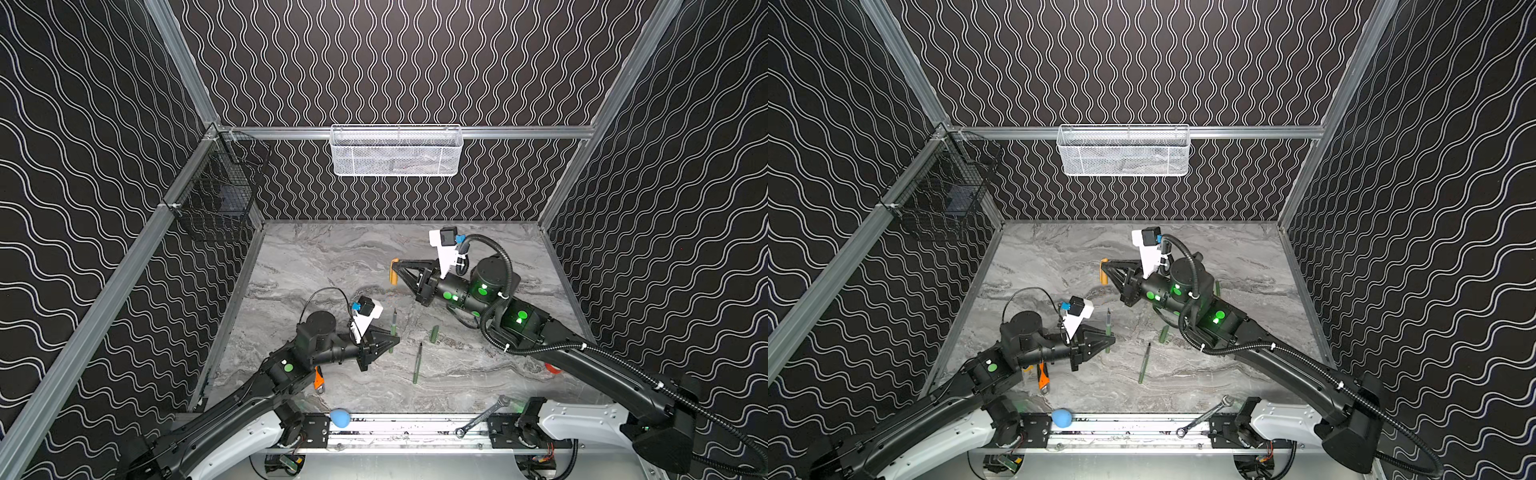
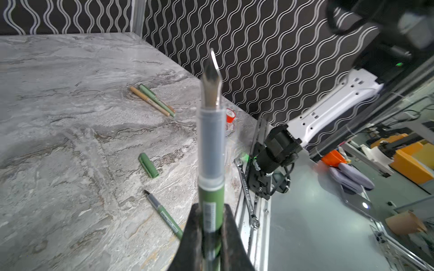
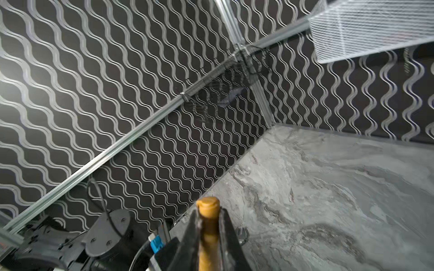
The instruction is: Insert the pens into the pen caps
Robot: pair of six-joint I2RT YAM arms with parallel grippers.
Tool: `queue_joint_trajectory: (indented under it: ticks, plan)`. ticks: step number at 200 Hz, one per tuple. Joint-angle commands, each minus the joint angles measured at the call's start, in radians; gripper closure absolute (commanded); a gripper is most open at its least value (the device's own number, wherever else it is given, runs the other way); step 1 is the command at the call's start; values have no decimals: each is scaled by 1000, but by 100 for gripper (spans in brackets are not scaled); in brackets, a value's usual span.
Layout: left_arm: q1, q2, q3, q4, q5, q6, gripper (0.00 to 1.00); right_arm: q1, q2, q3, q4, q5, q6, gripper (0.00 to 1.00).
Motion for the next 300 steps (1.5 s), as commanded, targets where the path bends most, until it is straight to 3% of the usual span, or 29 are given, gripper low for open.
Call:
queue_joint_trajectory:
  ticks: [1,153,300]
  plan:
    - [-11,7,0,2,-46,40,100,-9,14,28,-186,70,55,88]
    - [-11,31,39,-40,-40,31,100,-9,33,-42,-142,-37,78,88]
    - [7,68,50,-43,-31,15,100,-9,7,-63,-111,-69,56,88]
